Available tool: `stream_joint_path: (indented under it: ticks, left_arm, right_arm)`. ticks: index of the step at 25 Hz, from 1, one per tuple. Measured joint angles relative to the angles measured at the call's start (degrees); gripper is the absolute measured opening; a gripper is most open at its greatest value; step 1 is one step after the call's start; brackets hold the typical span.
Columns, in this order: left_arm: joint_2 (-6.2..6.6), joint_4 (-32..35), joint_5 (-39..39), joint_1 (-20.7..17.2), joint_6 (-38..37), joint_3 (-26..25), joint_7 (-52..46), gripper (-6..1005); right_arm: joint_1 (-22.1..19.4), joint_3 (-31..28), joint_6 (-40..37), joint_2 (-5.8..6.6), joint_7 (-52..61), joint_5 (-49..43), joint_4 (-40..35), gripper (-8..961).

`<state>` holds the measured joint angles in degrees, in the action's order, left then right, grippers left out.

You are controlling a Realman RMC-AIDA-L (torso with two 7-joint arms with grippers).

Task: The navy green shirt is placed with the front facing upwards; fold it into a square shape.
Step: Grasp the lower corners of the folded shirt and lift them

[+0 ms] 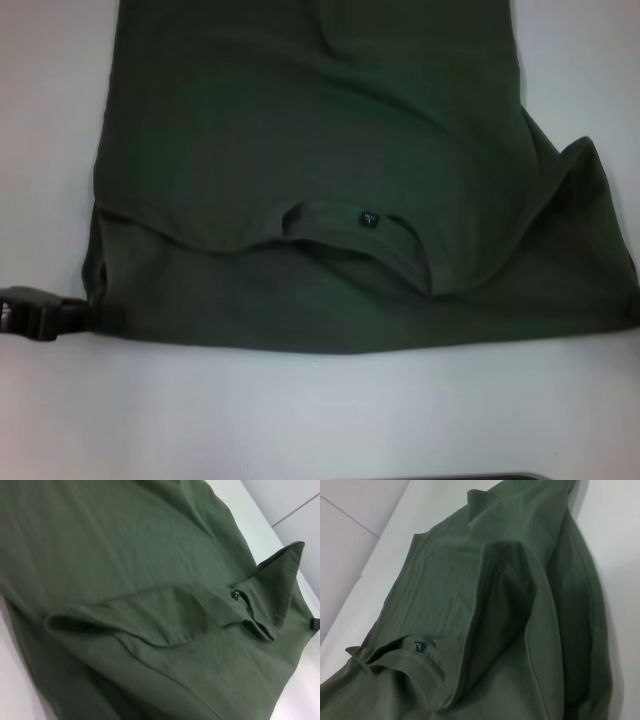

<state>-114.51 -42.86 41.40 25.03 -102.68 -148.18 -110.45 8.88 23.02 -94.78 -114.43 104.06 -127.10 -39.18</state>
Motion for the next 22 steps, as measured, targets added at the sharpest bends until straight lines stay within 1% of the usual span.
stream_joint_path:
  ticks: [6, 11, 16, 22]
  left_arm:
    - [0.15, 0.1, -0.1, -2.0, -1.2, 0.1, 0.6, 40]
    - [0.26, 0.1, -0.1, -2.9, -2.3, 0.1, 1.0, 40]
    - [0.26, 0.1, -0.2, -3.2, -2.4, 0.1, 1.3, 41]
    - [0.23, 0.3, -0.2, -2.7, -2.4, 0.5, 1.3, 40]
  right_arm:
    - [-1.9, 0.0, -1.6, 0.08, -0.5, -0.2, -0.1, 32]
    - [-3.1, -0.7, -2.6, 0.10, -1.0, -1.2, 0.0, 31]
    - [-3.7, -1.5, -2.7, 0.03, -1.1, -1.8, 0.3, 32]
    - [-3.4, -1.6, -2.6, -0.16, -1.2, -1.9, 0.5, 32]
